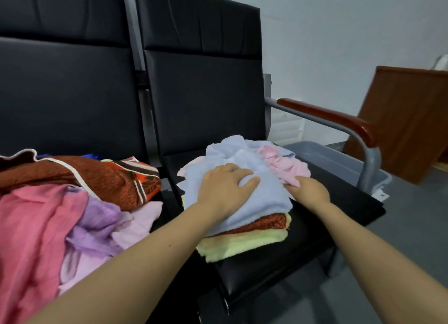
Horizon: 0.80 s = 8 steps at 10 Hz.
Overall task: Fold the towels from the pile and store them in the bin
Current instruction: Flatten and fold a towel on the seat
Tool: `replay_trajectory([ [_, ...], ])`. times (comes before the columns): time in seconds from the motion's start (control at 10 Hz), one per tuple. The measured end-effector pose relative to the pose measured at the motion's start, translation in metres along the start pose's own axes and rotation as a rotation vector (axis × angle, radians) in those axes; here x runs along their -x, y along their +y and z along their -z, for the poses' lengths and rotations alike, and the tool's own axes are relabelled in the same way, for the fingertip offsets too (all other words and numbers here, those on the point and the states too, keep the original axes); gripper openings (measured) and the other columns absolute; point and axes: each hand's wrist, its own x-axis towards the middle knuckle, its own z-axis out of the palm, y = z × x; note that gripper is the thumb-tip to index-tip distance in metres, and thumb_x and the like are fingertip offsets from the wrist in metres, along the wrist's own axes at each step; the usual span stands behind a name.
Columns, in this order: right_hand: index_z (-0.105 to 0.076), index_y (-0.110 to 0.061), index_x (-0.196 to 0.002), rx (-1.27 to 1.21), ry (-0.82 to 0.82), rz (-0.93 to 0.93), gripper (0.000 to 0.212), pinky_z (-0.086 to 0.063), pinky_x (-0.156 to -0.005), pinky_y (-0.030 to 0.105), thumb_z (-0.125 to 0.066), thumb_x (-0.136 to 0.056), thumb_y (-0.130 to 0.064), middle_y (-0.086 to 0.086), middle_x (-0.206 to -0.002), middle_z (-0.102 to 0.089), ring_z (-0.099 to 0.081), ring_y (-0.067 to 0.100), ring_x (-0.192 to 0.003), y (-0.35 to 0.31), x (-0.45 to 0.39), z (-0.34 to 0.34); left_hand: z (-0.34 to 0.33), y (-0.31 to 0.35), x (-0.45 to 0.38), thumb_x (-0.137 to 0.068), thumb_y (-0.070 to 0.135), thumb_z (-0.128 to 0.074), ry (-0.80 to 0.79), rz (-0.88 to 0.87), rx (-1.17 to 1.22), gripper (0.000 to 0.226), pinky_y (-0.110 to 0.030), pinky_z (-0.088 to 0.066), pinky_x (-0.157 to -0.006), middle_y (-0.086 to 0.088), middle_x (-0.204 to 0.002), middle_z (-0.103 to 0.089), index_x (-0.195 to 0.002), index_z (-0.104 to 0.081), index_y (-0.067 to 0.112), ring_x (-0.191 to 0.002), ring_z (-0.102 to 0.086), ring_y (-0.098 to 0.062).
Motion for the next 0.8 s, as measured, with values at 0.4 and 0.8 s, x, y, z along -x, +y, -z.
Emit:
replay_trajectory([
  [0.4,-0.040,-0.011,-0.145,-1.737,0.308,-0.212,0.053,-0.042,-0.107,0.037,-0.043,-0.102,-0.042,0.010,-0.145,-0.048,-0.053,0.025,-0.125,-0.011,0.032,0.179,0.003,0.006,-0.002,-0.098,0.056,-0.030,-0.066,0.026,-0.057,0.047,-0.036,-0.030,-0.109,0.006,-0.144,-0.047,-0.133,-0.055,0.038,-0.130,-0.041,-0.017],
  [0.8,-0.054,-0.012,-0.131,-0.369,0.099,-0.139,0.058,-0.046,-0.087,0.033,-0.065,-0.088,-0.048,0.013,-0.132,-0.058,-0.057,0.026,-0.110,-0.015,0.085,0.105,0.005,0.012,-0.001,-0.099,0.053,-0.031,-0.045,-0.001,-0.049,0.045,-0.036,-0.032,-0.108,0.007,-0.142,-0.049,-0.134,-0.055,0.037,-0.129,-0.043,-0.016],
])
